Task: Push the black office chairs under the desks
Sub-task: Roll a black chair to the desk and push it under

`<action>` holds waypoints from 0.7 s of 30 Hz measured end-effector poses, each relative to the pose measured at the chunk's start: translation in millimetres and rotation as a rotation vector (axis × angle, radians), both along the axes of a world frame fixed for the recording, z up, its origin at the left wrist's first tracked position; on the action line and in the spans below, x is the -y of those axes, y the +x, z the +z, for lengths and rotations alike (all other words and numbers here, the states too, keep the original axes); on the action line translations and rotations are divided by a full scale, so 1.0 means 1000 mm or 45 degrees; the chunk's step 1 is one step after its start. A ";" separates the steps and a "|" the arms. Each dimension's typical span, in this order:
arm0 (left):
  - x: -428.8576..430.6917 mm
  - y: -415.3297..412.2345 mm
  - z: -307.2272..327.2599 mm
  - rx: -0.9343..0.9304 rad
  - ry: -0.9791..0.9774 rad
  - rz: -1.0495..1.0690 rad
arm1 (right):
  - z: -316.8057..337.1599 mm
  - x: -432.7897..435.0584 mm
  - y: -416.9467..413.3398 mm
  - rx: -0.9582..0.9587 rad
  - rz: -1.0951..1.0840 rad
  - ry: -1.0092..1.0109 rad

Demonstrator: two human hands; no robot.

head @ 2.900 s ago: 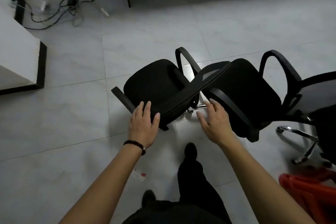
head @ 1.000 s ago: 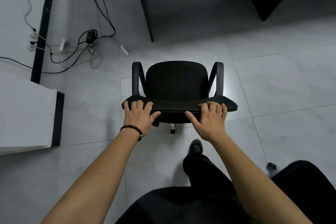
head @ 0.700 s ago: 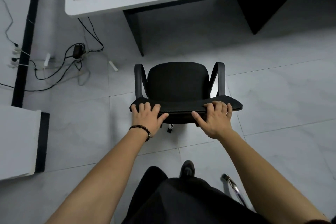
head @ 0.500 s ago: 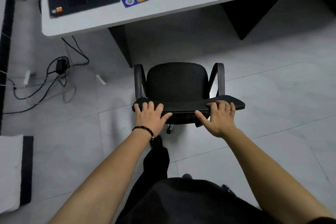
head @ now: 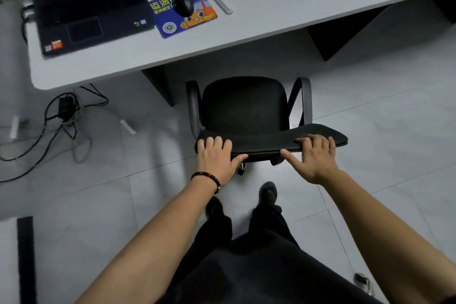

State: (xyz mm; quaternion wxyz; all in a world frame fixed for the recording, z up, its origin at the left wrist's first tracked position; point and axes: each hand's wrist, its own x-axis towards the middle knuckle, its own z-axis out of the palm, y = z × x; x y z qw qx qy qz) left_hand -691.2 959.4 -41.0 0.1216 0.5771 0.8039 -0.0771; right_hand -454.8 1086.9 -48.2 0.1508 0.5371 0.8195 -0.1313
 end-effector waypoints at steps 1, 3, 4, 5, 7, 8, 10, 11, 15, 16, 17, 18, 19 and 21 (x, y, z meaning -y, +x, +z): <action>-0.007 -0.003 0.000 0.001 -0.005 0.027 | 0.000 -0.009 -0.005 -0.011 0.013 0.011; -0.015 -0.007 0.001 0.008 -0.032 0.083 | 0.001 -0.024 -0.014 -0.012 0.057 0.008; -0.018 -0.008 0.000 0.009 -0.039 0.102 | 0.001 -0.030 -0.018 -0.012 0.077 0.008; -0.021 -0.008 0.000 0.013 -0.039 0.124 | 0.001 -0.037 -0.021 -0.015 0.098 0.012; -0.027 -0.010 -0.001 0.033 -0.043 0.195 | 0.001 -0.049 -0.028 -0.030 0.148 0.018; -0.029 -0.011 0.000 0.037 -0.049 0.226 | 0.001 -0.056 -0.032 -0.041 0.172 0.026; -0.034 -0.015 0.001 0.042 -0.072 0.274 | 0.002 -0.066 -0.042 -0.069 0.207 0.031; -0.034 -0.017 0.002 0.038 -0.085 0.294 | 0.003 -0.068 -0.047 -0.077 0.225 0.026; -0.030 -0.026 0.003 0.013 -0.070 0.363 | 0.004 -0.071 -0.067 -0.108 0.286 0.009; -0.028 -0.028 0.002 0.013 -0.063 0.378 | 0.004 -0.070 -0.073 -0.118 0.289 0.010; -0.027 -0.031 0.001 0.021 -0.060 0.392 | 0.004 -0.070 -0.078 -0.119 0.292 0.007; -0.027 -0.034 0.000 0.034 -0.058 0.406 | 0.004 -0.069 -0.083 -0.117 0.295 0.002; -0.026 -0.038 0.000 0.050 -0.060 0.420 | 0.004 -0.068 -0.087 -0.114 0.296 -0.004; -0.026 -0.043 -0.002 0.079 -0.068 0.436 | 0.002 -0.066 -0.091 -0.114 0.303 -0.007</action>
